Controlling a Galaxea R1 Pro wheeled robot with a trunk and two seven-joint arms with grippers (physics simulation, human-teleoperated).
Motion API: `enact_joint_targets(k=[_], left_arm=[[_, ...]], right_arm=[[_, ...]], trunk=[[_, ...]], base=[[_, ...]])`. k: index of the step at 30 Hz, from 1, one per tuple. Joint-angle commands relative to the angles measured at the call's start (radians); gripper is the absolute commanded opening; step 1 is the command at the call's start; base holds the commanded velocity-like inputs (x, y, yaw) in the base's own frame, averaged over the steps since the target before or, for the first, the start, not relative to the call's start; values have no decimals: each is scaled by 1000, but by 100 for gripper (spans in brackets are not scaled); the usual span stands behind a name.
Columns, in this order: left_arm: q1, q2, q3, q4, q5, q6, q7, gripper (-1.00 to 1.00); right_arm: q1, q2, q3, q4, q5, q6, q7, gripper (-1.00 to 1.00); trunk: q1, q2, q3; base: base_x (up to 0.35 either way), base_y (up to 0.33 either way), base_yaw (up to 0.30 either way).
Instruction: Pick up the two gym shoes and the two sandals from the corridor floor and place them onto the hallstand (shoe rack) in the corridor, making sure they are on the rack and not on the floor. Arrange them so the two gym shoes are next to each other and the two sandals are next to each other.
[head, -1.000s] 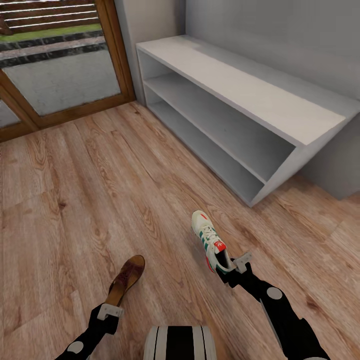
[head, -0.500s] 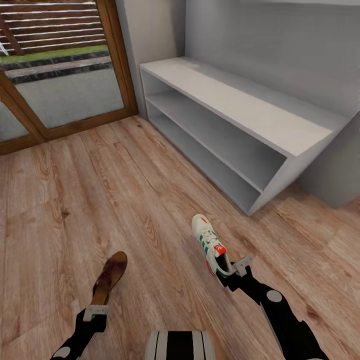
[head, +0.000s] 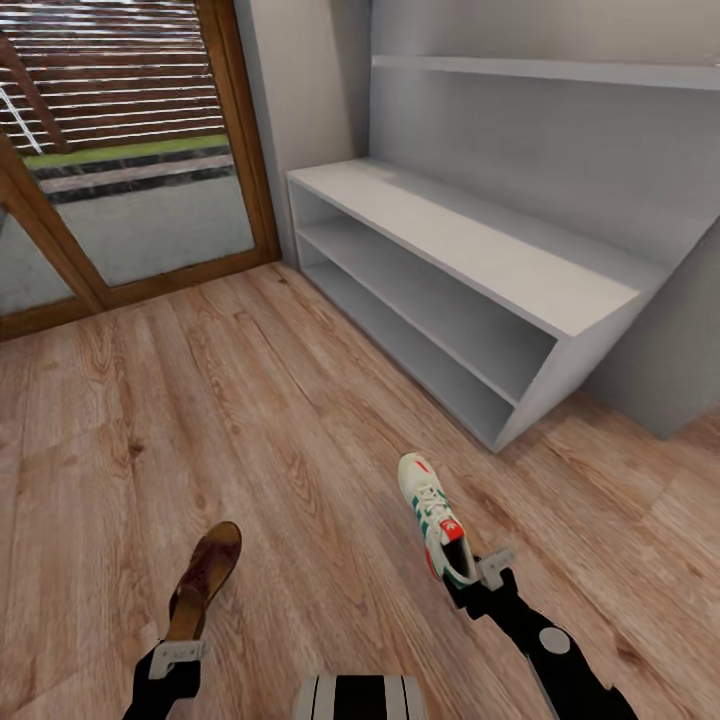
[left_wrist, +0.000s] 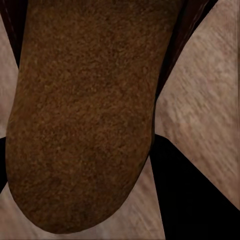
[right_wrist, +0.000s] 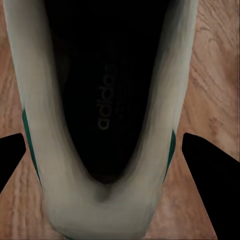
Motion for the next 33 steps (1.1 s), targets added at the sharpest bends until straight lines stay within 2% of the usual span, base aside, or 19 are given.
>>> enact_joint_targets(k=[1, 5, 10, 12, 14, 15, 20, 22, 24, 33], left_arm=[[1, 0, 11, 4, 6, -15, -9, -100], [6, -1, 49, 8, 7, -35, -9, -100], [30, -4, 88, 9, 7, -42, -9, -100], [38, -5, 95, 9, 7, -43, -9, -100], [49, -5, 103, 8, 7, -44, -9, -100], [60, -5, 119, 8, 7, -50, -9, -100], [95, -16, 183, 11, 6, -126, -9, -100], [97, -17, 186, 12, 5, -130, -9, -100], [100, -21, 188, 11, 5, -134, -9, -100], [101, -21, 187, 10, 5, -137, -11, -100]], right_arm=[[7, 1, -4, 39, 9, -51, -24, -100], [17, 1, -5, 179, 4, -188, -120, -100], [21, 0, -6, 354, 0, -349, -228, -100], [22, 0, -6, 398, 0, -391, -258, -100], [22, 0, -6, 459, 0, -439, -304, -100], [22, 0, -6, 511, -1, -467, -349, -100], [22, 1, -6, 602, -2, -497, -418, -100], [22, 3, -6, 606, -3, -499, -420, -100], [22, 7, -6, 621, -67, -498, -421, -100], [22, 8, -6, 623, -74, -497, -421, -100]], trunk=[[-1, 0, 5], [-2, 1, 27], [-22, 36, 51], [-29, 50, 60], [-37, 64, 70], [-41, 71, 74], [-60, 106, 98], [-68, 120, 107], [-71, 127, 114], [-71, 127, 128]], base=[[0, 0, 0], [0, 0, 0], [0, 0, 0], [0, 0, 0], [0, 0, 0], [0, 0, 0], [0, 0, 0], [0, 0, 0], [0, 0, 0], [0, 8, 0]])
